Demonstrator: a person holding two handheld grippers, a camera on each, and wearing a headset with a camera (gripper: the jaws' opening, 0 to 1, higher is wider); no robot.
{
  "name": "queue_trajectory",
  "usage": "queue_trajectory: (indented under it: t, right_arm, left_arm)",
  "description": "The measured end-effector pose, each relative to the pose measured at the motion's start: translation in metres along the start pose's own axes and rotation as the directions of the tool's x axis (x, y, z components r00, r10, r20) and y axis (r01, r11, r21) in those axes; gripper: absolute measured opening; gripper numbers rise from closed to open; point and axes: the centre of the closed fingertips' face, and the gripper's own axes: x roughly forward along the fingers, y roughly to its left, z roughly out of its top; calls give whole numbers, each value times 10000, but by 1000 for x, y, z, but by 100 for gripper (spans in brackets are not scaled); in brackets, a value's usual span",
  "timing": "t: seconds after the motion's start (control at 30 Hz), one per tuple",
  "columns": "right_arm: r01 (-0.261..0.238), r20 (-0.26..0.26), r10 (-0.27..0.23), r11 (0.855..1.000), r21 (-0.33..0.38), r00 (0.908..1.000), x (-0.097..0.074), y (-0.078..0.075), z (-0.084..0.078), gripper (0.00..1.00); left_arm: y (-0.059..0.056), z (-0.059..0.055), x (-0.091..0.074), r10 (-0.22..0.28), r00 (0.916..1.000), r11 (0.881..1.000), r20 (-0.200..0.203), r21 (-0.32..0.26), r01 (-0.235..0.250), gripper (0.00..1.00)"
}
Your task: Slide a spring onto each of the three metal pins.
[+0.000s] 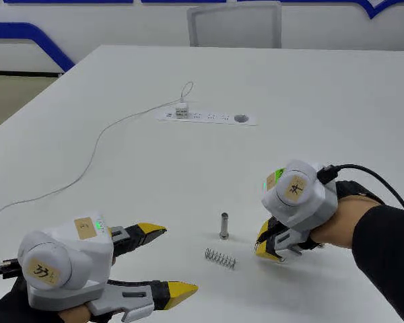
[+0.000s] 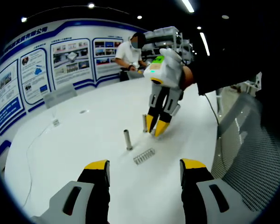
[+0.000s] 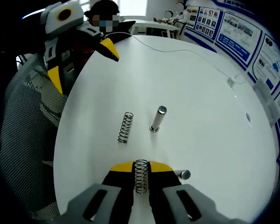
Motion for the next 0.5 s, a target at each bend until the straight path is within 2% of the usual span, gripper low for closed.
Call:
queue_trajectory:
  t: [0.3, 0.5]
  right_arm:
    - [547, 689, -593, 9963, 661, 9959, -17, -1, -2, 12]
    - [873, 1463, -1108, 9835, 1586, 9830, -27, -5, -3, 12]
  left_arm:
    - [-1, 0, 1, -40, 10000, 10000, -26, 14, 40, 62]
    - [0, 0, 1, -40, 10000, 10000, -44, 14, 40, 62]
